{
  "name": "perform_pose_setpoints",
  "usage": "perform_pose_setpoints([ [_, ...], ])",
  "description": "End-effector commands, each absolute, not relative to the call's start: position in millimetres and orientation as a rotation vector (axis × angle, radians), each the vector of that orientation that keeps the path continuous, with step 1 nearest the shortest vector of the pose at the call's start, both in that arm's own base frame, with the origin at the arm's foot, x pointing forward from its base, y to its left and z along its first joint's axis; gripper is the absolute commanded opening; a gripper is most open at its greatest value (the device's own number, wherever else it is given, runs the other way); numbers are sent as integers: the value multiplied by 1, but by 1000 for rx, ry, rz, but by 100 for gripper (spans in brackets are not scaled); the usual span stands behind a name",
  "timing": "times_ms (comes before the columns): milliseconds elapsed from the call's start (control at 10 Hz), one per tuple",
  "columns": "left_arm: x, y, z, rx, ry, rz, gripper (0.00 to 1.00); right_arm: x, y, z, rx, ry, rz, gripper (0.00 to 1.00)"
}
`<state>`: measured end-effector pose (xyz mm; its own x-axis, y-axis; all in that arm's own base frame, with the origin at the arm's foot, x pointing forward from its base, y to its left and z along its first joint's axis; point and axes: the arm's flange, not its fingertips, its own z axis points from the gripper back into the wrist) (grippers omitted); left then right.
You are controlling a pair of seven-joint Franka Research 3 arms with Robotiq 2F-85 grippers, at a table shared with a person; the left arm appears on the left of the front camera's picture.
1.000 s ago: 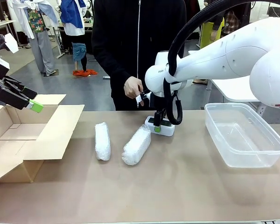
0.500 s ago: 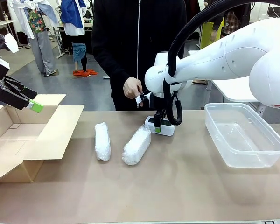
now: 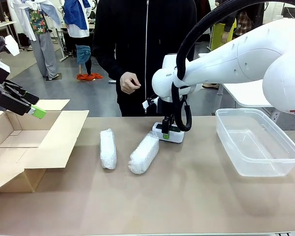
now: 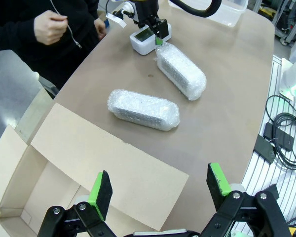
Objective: Separate and place wrapped and unwrapped clocks.
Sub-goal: Pick up the Digital clock indicated by the person.
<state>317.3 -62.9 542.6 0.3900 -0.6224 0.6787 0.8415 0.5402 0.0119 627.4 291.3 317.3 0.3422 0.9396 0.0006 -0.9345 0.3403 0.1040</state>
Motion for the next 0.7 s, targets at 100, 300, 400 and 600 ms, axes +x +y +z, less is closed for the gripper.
perform_pose_setpoints([
  [100, 318, -63, 543, -380, -685, -956, 100, 605, 290, 380, 60, 47, 1190, 27],
  [300, 318, -63, 543, -380, -685, -956, 100, 579, 297, 426, 40, 16, 1181, 27],
  [400, 318, -63, 543, -380, -685, -956, 100, 563, 303, 448, 49, -11, 1198, 27],
  [600, 318, -63, 543, -380, -685, -956, 100, 533, 316, 477, -24, -93, 1156, 27],
])
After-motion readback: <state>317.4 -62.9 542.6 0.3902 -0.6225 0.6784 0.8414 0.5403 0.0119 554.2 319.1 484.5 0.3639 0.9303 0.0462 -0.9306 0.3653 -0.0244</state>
